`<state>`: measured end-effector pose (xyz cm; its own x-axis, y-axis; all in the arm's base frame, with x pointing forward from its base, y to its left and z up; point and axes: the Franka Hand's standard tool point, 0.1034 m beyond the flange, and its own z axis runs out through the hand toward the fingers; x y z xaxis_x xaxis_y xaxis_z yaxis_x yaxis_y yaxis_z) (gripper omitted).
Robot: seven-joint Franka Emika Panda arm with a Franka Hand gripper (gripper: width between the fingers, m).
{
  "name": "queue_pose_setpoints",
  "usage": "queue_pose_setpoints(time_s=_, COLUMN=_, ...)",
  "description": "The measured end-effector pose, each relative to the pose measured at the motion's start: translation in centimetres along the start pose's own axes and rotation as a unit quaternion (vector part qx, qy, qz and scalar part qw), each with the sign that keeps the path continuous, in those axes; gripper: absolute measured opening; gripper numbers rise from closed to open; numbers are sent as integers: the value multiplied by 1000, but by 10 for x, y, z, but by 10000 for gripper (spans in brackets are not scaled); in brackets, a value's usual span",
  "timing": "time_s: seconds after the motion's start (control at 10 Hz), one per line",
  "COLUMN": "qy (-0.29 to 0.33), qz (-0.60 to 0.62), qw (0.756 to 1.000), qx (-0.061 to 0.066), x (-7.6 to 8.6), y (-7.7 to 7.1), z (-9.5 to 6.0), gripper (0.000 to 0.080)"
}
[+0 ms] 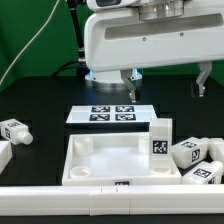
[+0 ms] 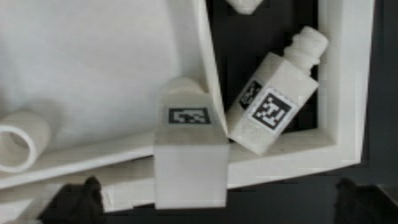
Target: Assemble one leg
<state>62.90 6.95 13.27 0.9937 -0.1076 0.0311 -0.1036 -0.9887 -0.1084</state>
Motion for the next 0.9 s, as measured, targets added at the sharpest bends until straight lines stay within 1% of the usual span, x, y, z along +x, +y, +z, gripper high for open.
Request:
queue_pose_setpoints(time_s=0.2, qy=0, qz=0, qw=1000, qx=0, x=0, y=0, z=1, gripper=649)
queue_pose_setpoints(time_s=0.3, qy=-2, qz=2, qw=1000, qx=-4, x=0, y=1, z=2, gripper=649)
queue_pose_setpoints(time_s=0.4, qy=-2, qz=4, qw=1000, qx=-15, x=5, y=4, z=5, gripper=649)
queue_pose_setpoints(time_s=0.6, qy=-2, qz=4, qw=1000, qx=-18, x=13, y=10, z=14, gripper=649)
queue_pose_setpoints(time_s=0.7, qy=-4, qz=2, qw=1000, qx=-19, x=14, y=14, z=18, gripper=649)
queue_pose_setpoints(time_s=0.9, qy=-5, qz=2, qw=1000, qx=-20, x=13, y=17, z=22, gripper=649)
